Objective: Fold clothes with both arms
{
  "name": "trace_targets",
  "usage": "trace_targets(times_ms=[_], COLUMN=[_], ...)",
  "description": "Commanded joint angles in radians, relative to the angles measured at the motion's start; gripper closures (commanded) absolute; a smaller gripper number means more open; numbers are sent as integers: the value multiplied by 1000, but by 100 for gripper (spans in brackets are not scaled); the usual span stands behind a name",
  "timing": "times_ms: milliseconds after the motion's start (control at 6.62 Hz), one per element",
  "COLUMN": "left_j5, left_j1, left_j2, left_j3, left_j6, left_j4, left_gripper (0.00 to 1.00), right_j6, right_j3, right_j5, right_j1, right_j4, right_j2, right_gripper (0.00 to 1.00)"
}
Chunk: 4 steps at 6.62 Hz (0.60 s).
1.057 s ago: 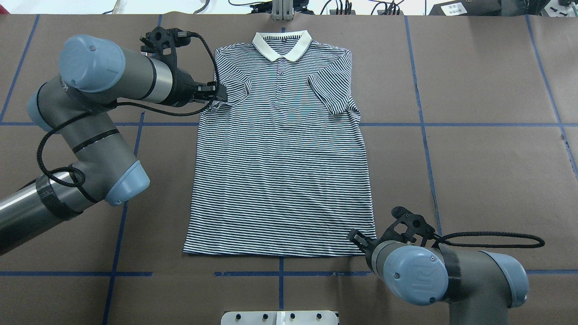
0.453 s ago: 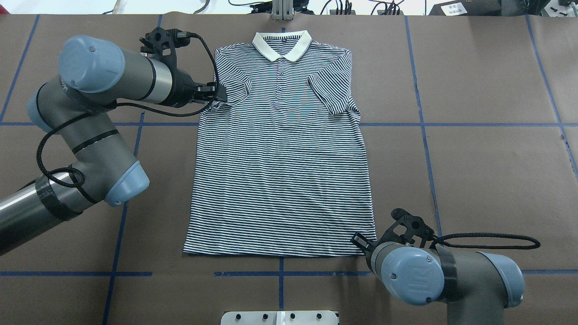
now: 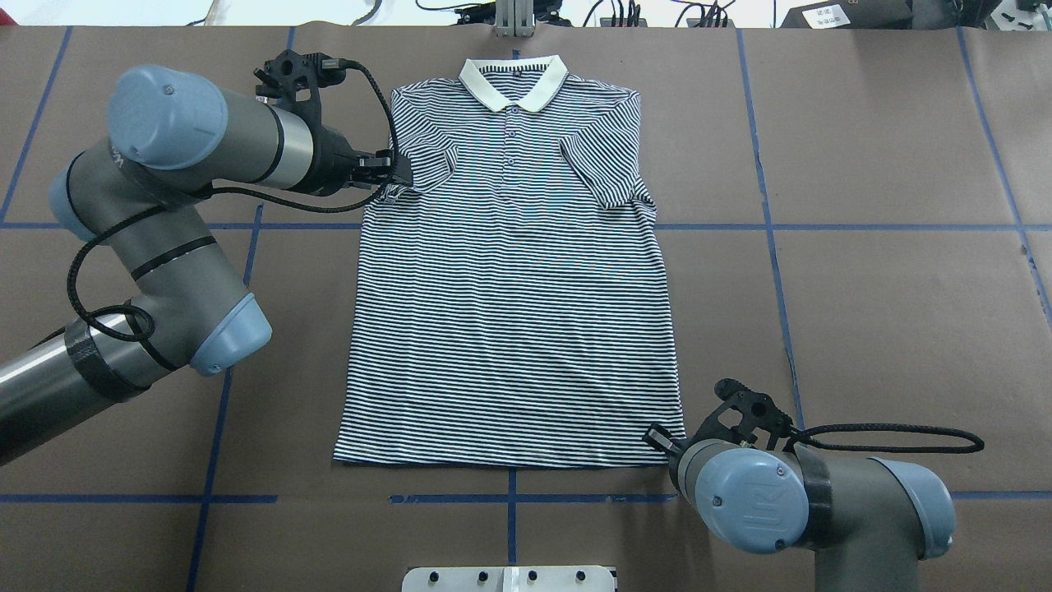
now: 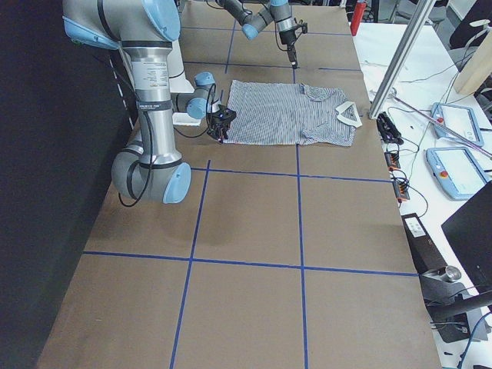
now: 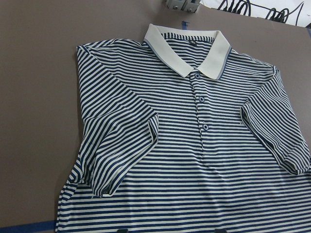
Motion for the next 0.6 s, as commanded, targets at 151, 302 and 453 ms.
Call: trace_targets(times_ms=[151, 302, 453], left_j5=[0, 0, 5], left_j1=[-2, -2, 2], left_j2=[1, -1, -1], left_j3=[1, -4, -28], left_j6=[-1, -3, -53], left_j4=[0, 2, 68], left_gripper=[33, 33, 33], right_j6=[2, 0, 0], right_j3=[2, 11, 20], right_j5=[-2, 0, 0], right_j1=[1, 10, 14], right_j4=[-11, -11, -11], right_j2=[4, 5, 7], right_gripper=[100, 100, 100])
